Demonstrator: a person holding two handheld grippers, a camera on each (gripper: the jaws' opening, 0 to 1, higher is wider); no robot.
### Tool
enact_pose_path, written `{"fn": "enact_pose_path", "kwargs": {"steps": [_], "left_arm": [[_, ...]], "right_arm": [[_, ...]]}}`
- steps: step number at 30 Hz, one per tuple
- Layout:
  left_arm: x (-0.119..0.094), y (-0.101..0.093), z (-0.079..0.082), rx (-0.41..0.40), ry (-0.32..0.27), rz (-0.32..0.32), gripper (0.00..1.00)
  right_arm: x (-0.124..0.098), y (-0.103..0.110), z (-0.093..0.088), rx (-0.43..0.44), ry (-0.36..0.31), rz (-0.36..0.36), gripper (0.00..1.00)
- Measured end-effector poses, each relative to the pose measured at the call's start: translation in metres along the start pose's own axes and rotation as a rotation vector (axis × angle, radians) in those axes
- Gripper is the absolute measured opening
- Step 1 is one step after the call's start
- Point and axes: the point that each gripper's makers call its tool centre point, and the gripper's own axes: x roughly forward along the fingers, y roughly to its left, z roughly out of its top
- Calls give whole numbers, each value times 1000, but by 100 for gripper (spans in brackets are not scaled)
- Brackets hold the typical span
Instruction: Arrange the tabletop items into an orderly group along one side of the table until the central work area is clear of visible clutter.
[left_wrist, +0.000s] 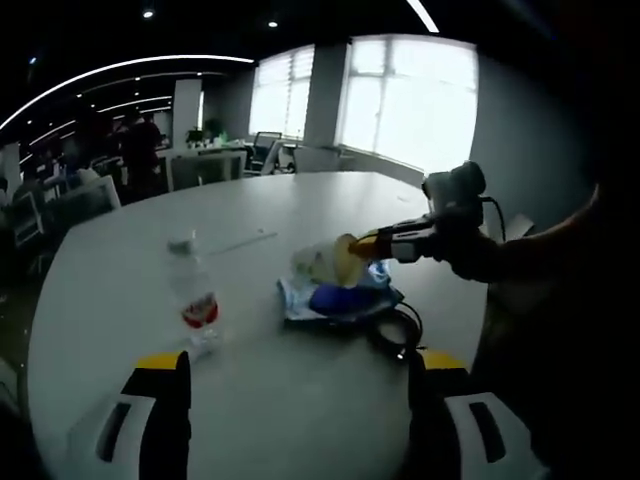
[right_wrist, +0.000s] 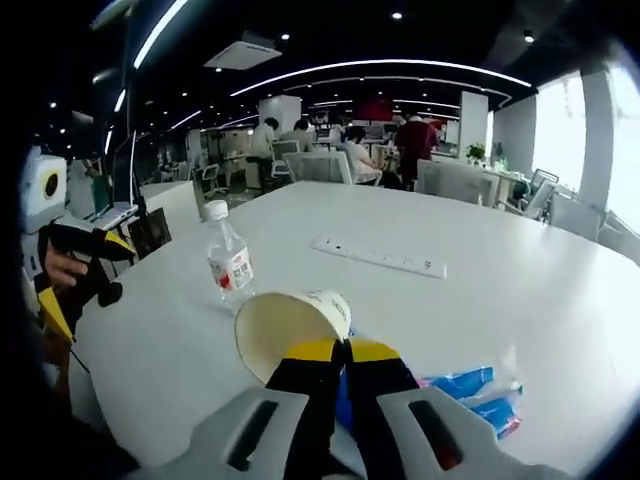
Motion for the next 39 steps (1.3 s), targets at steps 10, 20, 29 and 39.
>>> {"fn": "enact_pose_path", "kwargs": {"steps": [10, 20, 29, 39], "left_arm": [[-2, -2, 6, 17, -7, 3, 90], [-5, -3, 8, 31, -9, 11, 90], [-7, -4, 5, 33, -9, 16, 89], [-8, -2, 3, 27, -13, 24, 89]], "right_arm": [[-2, 9, 26, 51, 44, 69, 0], [11, 17, 33, 72, 127, 128, 0], [24, 26, 27, 93, 215, 163, 0], [46, 32, 22, 131, 290, 187, 0]]}}
